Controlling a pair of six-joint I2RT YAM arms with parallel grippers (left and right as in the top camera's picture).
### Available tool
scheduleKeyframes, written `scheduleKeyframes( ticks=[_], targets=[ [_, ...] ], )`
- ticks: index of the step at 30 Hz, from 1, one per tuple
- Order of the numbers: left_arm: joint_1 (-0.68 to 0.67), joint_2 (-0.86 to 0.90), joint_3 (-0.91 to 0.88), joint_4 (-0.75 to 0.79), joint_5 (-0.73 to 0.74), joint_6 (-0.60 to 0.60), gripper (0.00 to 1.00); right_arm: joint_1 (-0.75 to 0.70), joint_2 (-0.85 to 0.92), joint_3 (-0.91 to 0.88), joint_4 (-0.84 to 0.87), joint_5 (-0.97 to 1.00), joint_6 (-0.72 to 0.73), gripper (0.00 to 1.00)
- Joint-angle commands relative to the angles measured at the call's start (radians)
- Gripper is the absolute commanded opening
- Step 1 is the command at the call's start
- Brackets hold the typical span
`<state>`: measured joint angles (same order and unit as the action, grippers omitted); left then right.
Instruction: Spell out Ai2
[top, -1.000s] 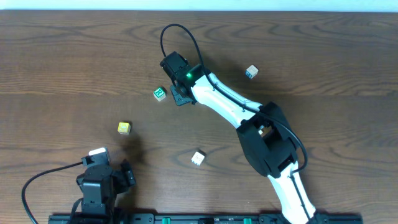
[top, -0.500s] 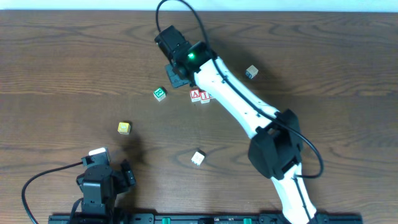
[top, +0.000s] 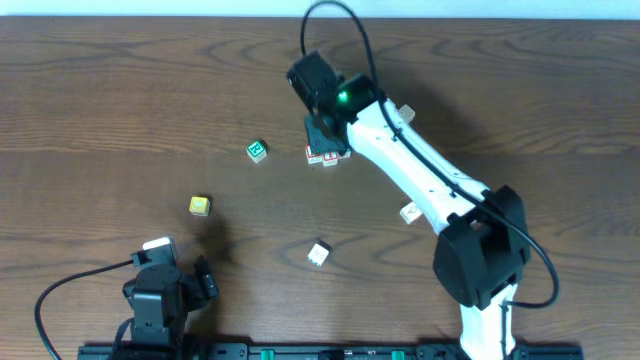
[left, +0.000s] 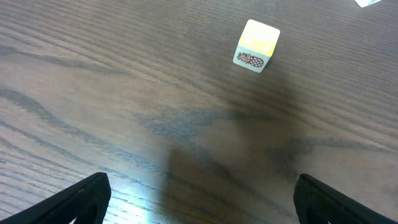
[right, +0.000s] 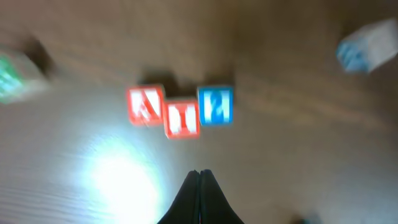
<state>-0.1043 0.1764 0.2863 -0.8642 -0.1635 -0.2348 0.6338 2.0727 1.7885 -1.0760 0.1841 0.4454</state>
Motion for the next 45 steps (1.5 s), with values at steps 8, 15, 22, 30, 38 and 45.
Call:
scheduleKeyframes(
  ticks=[8, 15, 22, 30, 38, 45],
  targets=[
    [0.006, -0.007, -0.003, -0.011, 0.0, 0.011, 0.95, -0.006, -0.053, -0.256, 0.159, -0.149, -0.002, 0.02],
    [0.006, -0.007, -0.003, -0.011, 0.0, 0.011, 0.95, -0.006, -0.052, -0.32, 0.269, -0.127, -0.006, 0.02],
    [0.006, -0.007, -0.003, -0.011, 0.0, 0.011, 0.95, -0.006, -0.036, -0.327, 0.322, -0.101, -0.028, 0.01],
    [0.006, -0.007, -0.003, -0.011, 0.0, 0.011, 0.95, -0.01, -0.023, -0.327, 0.351, -0.068, -0.032, 0.02],
    [0.006, -0.007, -0.003, -0.011, 0.0, 0.011, 0.95, -0.014, -0.003, -0.327, 0.37, -0.068, -0.035, 0.01],
    [0.006, -0.007, -0.003, -0.011, 0.0, 0.011, 0.95, -0.014, 0.0, -0.327, 0.382, -0.069, -0.035, 0.01]
  ],
)
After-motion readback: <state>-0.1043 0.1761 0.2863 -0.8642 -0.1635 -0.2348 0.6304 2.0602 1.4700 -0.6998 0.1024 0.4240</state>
